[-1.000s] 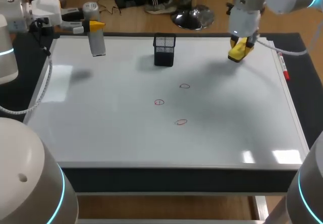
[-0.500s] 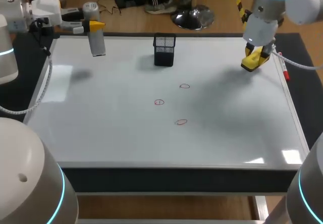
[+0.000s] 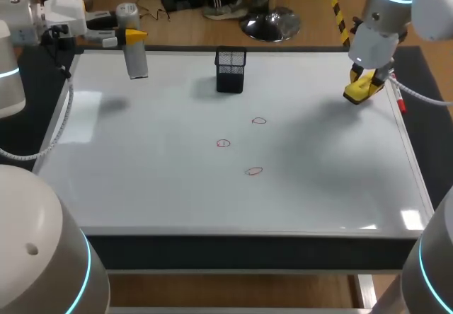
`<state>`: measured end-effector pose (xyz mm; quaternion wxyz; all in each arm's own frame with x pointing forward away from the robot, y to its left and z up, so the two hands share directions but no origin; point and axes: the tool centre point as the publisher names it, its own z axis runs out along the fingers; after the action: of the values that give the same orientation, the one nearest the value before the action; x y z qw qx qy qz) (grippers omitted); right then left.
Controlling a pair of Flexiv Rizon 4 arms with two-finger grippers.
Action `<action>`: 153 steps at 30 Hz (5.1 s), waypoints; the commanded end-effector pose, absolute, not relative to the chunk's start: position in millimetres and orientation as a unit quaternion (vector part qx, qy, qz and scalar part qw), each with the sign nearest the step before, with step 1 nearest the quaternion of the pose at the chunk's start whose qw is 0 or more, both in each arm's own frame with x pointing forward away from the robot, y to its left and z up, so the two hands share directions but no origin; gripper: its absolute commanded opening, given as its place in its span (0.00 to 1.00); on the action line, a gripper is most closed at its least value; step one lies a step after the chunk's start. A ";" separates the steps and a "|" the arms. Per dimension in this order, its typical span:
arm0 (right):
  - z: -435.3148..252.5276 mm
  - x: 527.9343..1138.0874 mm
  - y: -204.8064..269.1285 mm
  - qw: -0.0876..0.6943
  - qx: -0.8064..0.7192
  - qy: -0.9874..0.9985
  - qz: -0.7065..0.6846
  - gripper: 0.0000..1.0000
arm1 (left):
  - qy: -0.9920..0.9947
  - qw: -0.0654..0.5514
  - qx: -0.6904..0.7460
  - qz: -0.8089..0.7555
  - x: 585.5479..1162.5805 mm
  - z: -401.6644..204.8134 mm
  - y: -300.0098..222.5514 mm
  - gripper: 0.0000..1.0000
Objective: Pick up the inspection probe, press it on each red-marked spot on the whiteboard one by one, put down the probe, pick up the eraser, and wipe off all the red marks.
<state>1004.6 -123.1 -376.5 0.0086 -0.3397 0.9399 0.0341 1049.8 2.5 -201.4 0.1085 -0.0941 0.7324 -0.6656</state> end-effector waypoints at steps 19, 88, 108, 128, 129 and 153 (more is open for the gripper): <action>-375.2 1003.3 -123.9 0.009 -0.340 0.940 0.032 0.00 | 0.732 0.109 -0.094 -0.666 1049.3 -200.9 2.4 0.00; -375.2 1003.3 -123.9 0.009 -0.340 0.940 0.032 0.00 | 0.716 0.018 -0.001 -0.698 880.6 -259.0 -204.1 0.00; -375.2 1003.3 -123.9 0.009 -0.340 0.940 0.032 0.00 | 0.716 0.014 -0.008 -0.698 881.3 -274.8 -206.1 0.00; -375.2 1003.3 -123.9 0.009 -0.340 0.940 0.032 0.00 | 0.720 0.010 -0.006 -0.693 882.2 -278.4 -205.9 0.00; -375.2 1003.3 -123.9 0.009 -0.340 0.940 0.032 0.00 | 0.721 0.010 -0.006 -0.693 882.1 -278.4 -205.9 0.00; -375.2 1003.3 -123.9 0.009 -0.340 0.940 0.032 0.00 | 0.723 0.004 -0.004 -0.691 879.6 -284.8 -207.2 0.00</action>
<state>1003.3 -123.4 -376.1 0.0098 -0.3397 0.9399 0.0339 878.6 -207.3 -283.2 0.0061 -0.0053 0.7235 -0.6903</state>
